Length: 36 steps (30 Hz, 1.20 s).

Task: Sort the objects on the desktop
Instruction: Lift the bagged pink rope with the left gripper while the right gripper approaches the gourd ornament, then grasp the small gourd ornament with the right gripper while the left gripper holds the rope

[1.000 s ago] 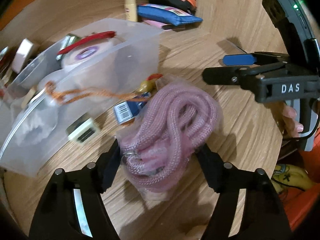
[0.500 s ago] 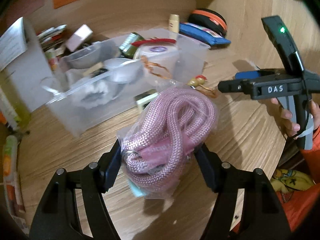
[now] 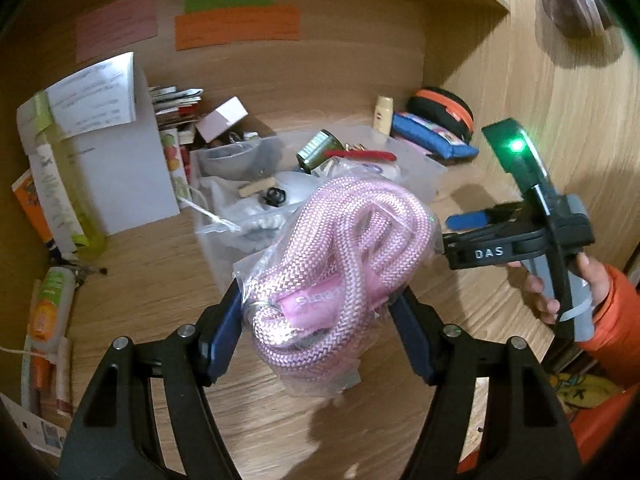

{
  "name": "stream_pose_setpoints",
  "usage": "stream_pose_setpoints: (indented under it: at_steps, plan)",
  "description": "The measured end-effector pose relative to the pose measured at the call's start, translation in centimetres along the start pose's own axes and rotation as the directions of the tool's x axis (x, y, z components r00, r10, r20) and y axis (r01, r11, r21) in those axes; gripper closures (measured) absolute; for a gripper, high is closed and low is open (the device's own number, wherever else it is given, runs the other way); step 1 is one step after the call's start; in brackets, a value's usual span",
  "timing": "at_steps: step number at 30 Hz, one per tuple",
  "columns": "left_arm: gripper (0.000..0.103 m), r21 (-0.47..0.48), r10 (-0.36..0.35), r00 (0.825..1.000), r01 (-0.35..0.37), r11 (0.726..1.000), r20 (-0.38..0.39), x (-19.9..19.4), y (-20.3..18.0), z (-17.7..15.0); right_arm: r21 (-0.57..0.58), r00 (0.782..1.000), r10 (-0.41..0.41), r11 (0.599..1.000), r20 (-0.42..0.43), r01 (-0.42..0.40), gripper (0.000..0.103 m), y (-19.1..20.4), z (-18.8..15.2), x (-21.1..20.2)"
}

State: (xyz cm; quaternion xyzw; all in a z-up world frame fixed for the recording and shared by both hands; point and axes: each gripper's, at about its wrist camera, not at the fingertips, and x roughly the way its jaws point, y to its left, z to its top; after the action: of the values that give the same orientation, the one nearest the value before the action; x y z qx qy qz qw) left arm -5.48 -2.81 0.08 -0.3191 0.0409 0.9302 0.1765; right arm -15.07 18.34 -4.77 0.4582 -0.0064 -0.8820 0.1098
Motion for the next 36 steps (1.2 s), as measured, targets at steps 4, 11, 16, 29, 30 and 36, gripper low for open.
stream_pose_setpoints:
  at_steps: [4, 11, 16, 29, 30, 36]
  plan:
    - [0.033, -0.035, -0.004, 1.0, 0.004, 0.999, 0.015, -0.2, 1.1, 0.0, 0.053, 1.0, 0.019, 0.998, 0.003, -0.019, 0.038, -0.5, 0.3, 0.2]
    - [0.033, -0.091, -0.018, 0.999, 0.021, 0.996, 0.039, -0.3, 2.4, 0.0, 0.061, 0.999, -0.031, 0.998, 0.017, 0.03, 0.058, -1.4, 0.9, 0.6]
    - [0.033, -0.104, -0.017, 0.999, 0.022, 0.994, 0.048, -0.4, 2.5, 0.1, 0.028, 0.998, -0.047, 0.999, 0.037, 0.045, 0.062, -0.8, 1.3, 1.0]
    - [0.033, -0.148, -0.001, 0.996, 0.014, 0.989, 0.09, -1.2, 2.9, 1.4, 0.053, 0.997, 0.03, 0.998, 0.068, -0.034, 0.086, -2.0, -0.1, -0.7]
    - [0.033, -0.149, -0.001, 0.996, 0.015, 0.989, 0.092, -1.3, 2.9, 1.5, 0.048, 0.996, 0.026, 0.998, 0.083, -0.03, 0.085, -2.0, -0.2, -1.2]
    - [0.033, -0.156, -0.001, 0.995, 0.017, 0.988, 0.1, -1.2, 2.5, 1.9, 0.013, 0.996, -0.005, 1.0, 0.092, 0.004, 0.085, -1.9, -0.3, -1.7]
